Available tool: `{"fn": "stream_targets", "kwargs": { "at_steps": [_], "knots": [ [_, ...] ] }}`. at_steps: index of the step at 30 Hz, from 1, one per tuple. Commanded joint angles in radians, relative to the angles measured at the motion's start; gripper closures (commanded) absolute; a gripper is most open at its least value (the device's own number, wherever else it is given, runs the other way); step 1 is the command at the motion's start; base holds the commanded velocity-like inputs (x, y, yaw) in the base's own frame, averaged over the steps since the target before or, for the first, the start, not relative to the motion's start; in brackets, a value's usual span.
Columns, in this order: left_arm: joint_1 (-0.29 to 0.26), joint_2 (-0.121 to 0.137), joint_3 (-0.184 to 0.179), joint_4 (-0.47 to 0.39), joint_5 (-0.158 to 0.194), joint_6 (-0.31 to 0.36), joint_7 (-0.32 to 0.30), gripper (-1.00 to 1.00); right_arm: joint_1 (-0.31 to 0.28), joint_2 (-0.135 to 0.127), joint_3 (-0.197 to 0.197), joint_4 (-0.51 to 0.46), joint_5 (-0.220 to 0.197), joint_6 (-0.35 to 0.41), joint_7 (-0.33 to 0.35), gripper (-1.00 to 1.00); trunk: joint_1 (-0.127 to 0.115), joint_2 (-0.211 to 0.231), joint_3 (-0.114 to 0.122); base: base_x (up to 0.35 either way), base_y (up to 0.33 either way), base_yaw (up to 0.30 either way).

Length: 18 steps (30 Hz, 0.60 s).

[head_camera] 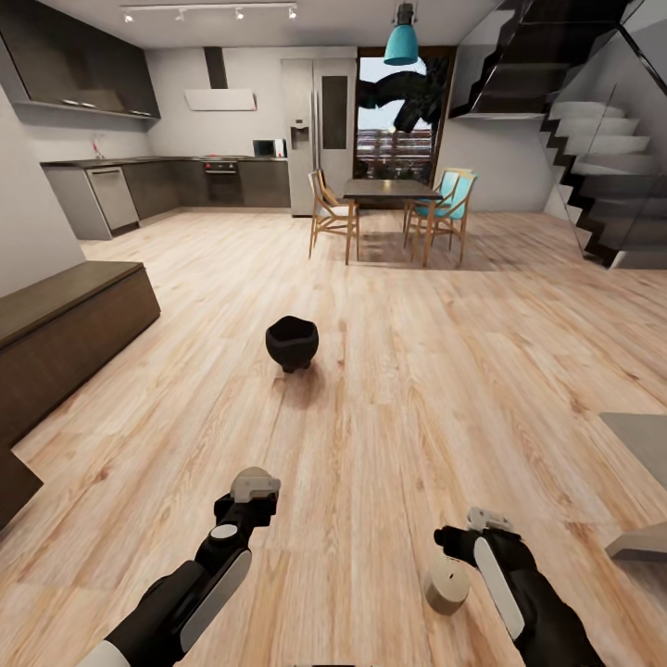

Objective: Place each of the two pumpkins and all three candles from the living room inside a cabinet in the living room (use any cabinet), then make sure every cabinet is closed, and position the cauldron so it is next to a table in the living room.

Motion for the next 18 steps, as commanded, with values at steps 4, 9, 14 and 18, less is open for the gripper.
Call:
{"fn": "stream_targets", "kwargs": {
  "at_steps": [4,9,14,18],
  "knots": [
    [-0.001,-0.001,-0.005,-0.002,0.007,0.005,0.015,1.00,-0.070,0.005,0.002,0.100,-0.003,0.004,-0.031,-1.00,0.000,0.000,-0.001,0.032,0.000,0.000],
    [-0.001,-0.003,-0.007,-0.003,0.006,0.006,0.077,1.00,-0.095,0.005,0.005,0.136,-0.006,0.003,-0.097,-1.00,0.000,0.000,-0.001,0.037,0.000,0.000],
    [-0.001,-0.001,-0.007,-0.005,0.006,0.007,0.092,1.00,-0.106,0.003,0.012,0.152,-0.011,0.009,-0.101,-1.00,0.000,0.000,-0.001,0.008,0.000,0.000],
    [-0.001,-0.002,-0.008,-0.004,0.007,0.008,0.094,1.00,-0.221,0.003,0.014,0.312,-0.010,0.007,-0.101,-1.00,0.000,0.000,-0.001,0.001,0.000,0.000]
  ]
}}
